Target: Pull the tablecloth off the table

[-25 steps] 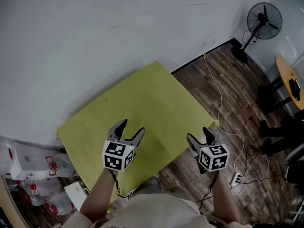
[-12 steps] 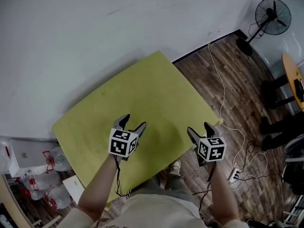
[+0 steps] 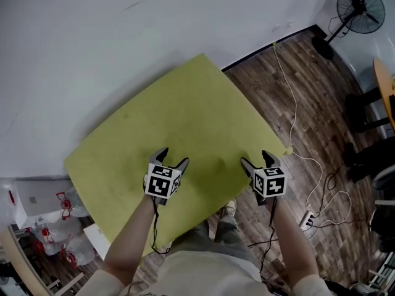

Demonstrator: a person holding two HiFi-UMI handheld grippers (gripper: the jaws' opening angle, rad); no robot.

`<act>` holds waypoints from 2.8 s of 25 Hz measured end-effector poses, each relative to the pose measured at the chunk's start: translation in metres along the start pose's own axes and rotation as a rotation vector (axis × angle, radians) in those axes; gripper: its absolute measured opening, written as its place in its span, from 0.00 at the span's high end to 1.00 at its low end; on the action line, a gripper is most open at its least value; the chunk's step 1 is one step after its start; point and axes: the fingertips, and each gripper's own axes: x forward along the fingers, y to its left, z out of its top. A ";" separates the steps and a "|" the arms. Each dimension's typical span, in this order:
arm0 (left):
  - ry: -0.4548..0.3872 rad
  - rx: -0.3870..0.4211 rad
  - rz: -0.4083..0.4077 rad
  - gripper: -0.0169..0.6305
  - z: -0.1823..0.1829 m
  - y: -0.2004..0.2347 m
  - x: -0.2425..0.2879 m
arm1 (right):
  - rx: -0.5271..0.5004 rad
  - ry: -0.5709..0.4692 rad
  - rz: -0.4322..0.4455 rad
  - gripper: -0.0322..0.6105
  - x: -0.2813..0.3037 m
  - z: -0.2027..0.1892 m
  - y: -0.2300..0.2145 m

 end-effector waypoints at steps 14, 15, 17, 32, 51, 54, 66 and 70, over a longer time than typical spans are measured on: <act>0.177 -0.131 0.112 0.41 -0.050 0.010 0.044 | 0.023 0.065 -0.107 0.32 0.036 -0.041 -0.050; 0.177 -0.129 0.126 0.41 -0.055 0.010 0.048 | 0.014 0.062 -0.110 0.32 0.037 -0.042 -0.050; 0.170 -0.114 0.144 0.41 -0.058 0.011 0.052 | 0.009 0.055 -0.115 0.32 0.037 -0.041 -0.050; 0.078 -0.135 0.205 0.61 -0.059 -0.001 0.047 | 0.002 0.065 -0.062 0.82 0.035 -0.046 -0.019; -0.063 -0.267 0.111 0.94 -0.030 -0.031 -0.029 | -0.055 0.045 0.180 0.89 -0.024 -0.057 0.033; -0.121 -0.290 0.100 0.94 -0.015 -0.038 -0.054 | -0.034 -0.025 0.202 0.89 -0.049 -0.037 0.033; -0.406 -0.146 0.212 0.94 0.086 -0.048 -0.162 | -0.037 -0.357 0.296 0.89 -0.162 0.095 0.053; -0.495 -0.092 0.213 0.94 0.143 -0.052 -0.200 | -0.097 -0.508 0.275 0.89 -0.210 0.149 0.048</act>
